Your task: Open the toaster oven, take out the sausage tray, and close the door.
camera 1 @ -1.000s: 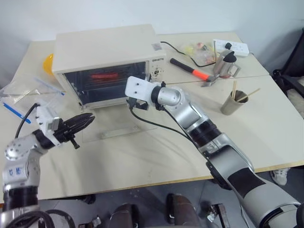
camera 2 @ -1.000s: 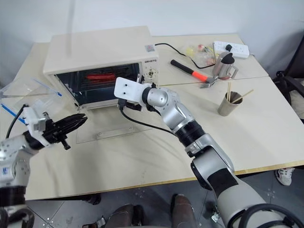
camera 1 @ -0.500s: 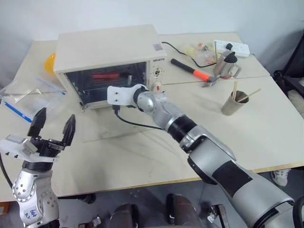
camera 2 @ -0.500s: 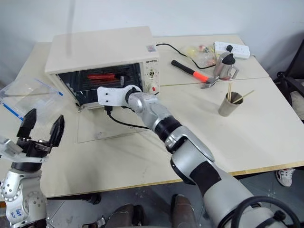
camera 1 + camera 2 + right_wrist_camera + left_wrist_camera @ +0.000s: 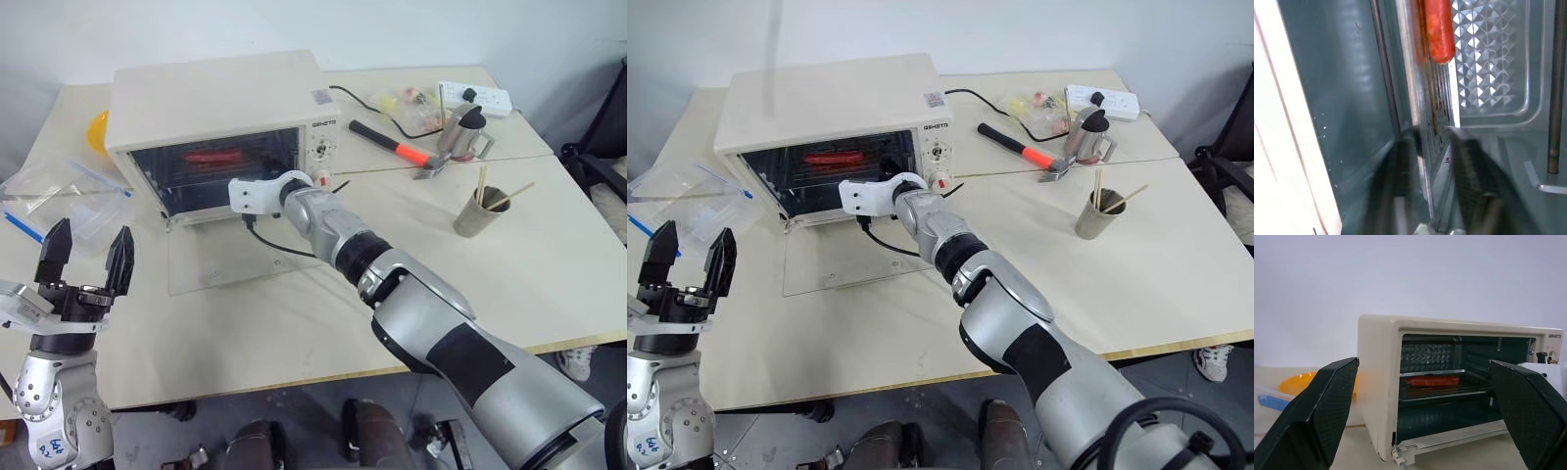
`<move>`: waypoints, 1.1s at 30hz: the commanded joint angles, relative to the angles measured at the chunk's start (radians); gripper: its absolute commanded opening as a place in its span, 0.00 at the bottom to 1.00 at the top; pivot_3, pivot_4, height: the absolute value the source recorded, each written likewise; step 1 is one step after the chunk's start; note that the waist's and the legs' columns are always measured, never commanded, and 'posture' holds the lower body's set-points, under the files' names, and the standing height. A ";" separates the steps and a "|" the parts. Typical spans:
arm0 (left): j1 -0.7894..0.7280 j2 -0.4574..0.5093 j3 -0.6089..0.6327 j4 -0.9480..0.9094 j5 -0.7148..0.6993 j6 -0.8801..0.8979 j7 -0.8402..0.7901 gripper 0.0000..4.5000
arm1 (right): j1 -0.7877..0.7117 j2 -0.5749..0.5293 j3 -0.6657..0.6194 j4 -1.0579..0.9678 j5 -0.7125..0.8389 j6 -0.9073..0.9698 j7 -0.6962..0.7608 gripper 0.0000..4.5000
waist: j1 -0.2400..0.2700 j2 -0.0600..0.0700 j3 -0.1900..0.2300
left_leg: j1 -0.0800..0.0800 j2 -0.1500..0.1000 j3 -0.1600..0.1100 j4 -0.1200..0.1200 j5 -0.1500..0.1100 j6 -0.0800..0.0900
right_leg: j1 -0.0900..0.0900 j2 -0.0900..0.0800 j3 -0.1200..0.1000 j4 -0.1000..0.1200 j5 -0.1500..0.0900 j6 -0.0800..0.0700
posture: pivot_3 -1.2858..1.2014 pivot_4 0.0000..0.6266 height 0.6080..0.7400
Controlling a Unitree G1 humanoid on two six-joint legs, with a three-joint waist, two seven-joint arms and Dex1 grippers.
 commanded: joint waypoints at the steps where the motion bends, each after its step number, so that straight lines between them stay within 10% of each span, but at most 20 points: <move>1: 0.006 0.015 0.000 -0.037 -0.019 0.001 0.003 1.00 | -0.025 0.030 0.007 -0.034 -0.022 -0.014 -0.050 0.01 | 0.000 0.000 0.000 | 0.000 0.000 0.000 0.000 0.000 0.000 | 0.000 0.000 0.000 0.000 0.000 0.000 | 0.52 0.24 1.00; 19: -0.053 0.034 -0.043 0.013 -0.028 0.070 -0.019 1.00 | 0.033 -0.054 -0.005 -0.255 -0.044 -0.022 0.016 0.01 | -0.001 0.000 0.000 | -0.002 0.001 0.000 0.000 0.000 0.000 | -0.002 0.001 0.000 -0.001 0.000 0.000 | 0.52 0.24 1.00; 33: -0.382 0.289 -0.106 0.460 -0.004 0.162 -0.293 1.00 | 0.042 -0.069 -0.002 -0.261 -0.052 -0.064 0.039 0.01 | -0.005 0.000 0.000 | -0.003 0.000 0.002 -0.002 0.000 -0.002 | -0.003 0.004 -0.002 -0.001 0.000 0.000 | 0.52 0.24 1.00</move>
